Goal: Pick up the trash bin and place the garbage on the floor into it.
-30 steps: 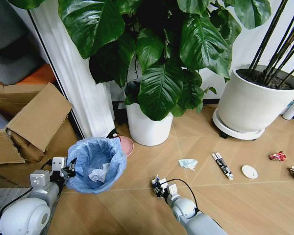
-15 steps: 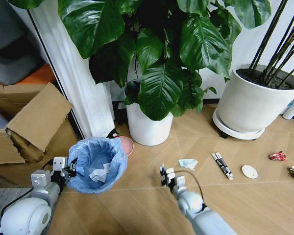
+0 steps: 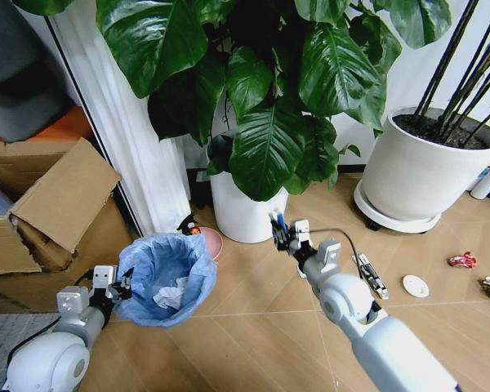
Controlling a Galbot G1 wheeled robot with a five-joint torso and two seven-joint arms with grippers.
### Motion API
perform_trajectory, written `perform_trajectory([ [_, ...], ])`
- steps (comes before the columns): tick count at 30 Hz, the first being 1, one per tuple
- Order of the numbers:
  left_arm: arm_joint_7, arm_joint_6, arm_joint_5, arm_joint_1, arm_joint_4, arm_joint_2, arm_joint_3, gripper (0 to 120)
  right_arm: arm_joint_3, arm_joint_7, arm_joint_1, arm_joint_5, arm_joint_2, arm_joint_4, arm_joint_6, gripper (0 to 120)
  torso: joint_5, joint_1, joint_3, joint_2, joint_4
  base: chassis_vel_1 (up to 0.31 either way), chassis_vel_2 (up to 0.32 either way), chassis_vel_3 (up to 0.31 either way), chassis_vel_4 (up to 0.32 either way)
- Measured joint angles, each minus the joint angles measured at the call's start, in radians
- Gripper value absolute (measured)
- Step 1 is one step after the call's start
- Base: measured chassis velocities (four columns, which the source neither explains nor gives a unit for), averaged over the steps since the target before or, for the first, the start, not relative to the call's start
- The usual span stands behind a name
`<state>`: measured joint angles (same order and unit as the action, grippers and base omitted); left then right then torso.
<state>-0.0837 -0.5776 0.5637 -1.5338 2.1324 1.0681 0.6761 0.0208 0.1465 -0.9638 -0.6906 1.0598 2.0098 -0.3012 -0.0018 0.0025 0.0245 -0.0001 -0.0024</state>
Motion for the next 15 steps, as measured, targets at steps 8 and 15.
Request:
perform_trajectory([
  [8, -0.01, -0.015, 0.034, 0.035, -0.007, -0.04, -0.057, 0, -0.201, 0.039, 0.075, -0.134, -0.005, 0.089, -0.021, 4, -0.0005, 0.0, 0.0, 0.0, -0.0003, 0.0, 0.0, 0.0, 0.0],
  [15, -0.012, -0.019, 0.038, 0.042, -0.002, -0.049, -0.066, 0, -0.315, 0.05, 0.14, -0.145, 0.067, 0.043, -0.024, 4, -0.0002, 0.0, 0.0, 0.0, -0.0002, 0.0, 0.0, 0.0, 0.0],
])
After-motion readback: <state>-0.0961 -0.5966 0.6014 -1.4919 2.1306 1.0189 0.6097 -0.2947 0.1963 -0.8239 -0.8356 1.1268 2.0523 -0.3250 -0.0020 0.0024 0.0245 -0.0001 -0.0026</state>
